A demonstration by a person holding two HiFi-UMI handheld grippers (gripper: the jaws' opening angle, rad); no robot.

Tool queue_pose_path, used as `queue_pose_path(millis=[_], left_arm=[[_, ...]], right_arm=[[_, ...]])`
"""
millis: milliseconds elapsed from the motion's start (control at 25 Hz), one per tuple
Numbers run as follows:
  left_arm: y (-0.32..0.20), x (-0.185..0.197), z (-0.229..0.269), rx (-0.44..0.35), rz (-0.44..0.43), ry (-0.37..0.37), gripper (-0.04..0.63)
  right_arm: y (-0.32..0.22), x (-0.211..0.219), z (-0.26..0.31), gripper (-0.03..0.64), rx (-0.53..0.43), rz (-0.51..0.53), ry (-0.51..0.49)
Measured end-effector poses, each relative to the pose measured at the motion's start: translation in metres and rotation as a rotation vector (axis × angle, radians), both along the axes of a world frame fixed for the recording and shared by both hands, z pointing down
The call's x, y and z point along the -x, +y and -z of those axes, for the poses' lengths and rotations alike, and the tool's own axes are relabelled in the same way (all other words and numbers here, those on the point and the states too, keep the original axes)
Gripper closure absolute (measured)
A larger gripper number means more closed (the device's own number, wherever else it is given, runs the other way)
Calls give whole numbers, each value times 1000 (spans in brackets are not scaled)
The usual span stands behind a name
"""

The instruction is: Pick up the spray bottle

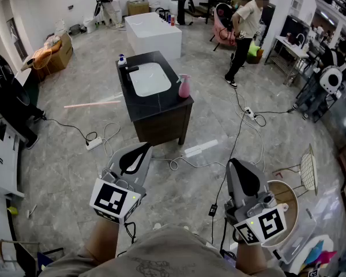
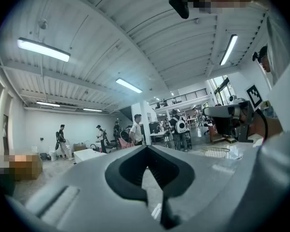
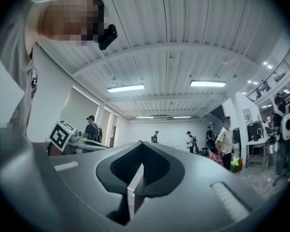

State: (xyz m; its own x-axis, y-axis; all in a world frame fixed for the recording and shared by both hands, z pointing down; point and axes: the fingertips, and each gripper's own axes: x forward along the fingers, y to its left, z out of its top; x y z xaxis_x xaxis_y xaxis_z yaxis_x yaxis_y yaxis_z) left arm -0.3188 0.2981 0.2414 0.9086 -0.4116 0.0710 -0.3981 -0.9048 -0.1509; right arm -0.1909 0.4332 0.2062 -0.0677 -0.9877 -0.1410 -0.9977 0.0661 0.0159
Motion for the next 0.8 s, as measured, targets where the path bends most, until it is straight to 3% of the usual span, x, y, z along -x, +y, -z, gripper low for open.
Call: queue_pose_path(millis=[440,600,800], left_arm=[[25,-43,-6,-4,7,5,595],[36,-62,-14,30,18,27,595],[61,-88,-28,34,-13,22,595]], right_arm=[[22,-42,-8,589,10,19,-15],[31,-57,-16,589,-8,56,-56],[47,-76,-39,589,26,51,-82]])
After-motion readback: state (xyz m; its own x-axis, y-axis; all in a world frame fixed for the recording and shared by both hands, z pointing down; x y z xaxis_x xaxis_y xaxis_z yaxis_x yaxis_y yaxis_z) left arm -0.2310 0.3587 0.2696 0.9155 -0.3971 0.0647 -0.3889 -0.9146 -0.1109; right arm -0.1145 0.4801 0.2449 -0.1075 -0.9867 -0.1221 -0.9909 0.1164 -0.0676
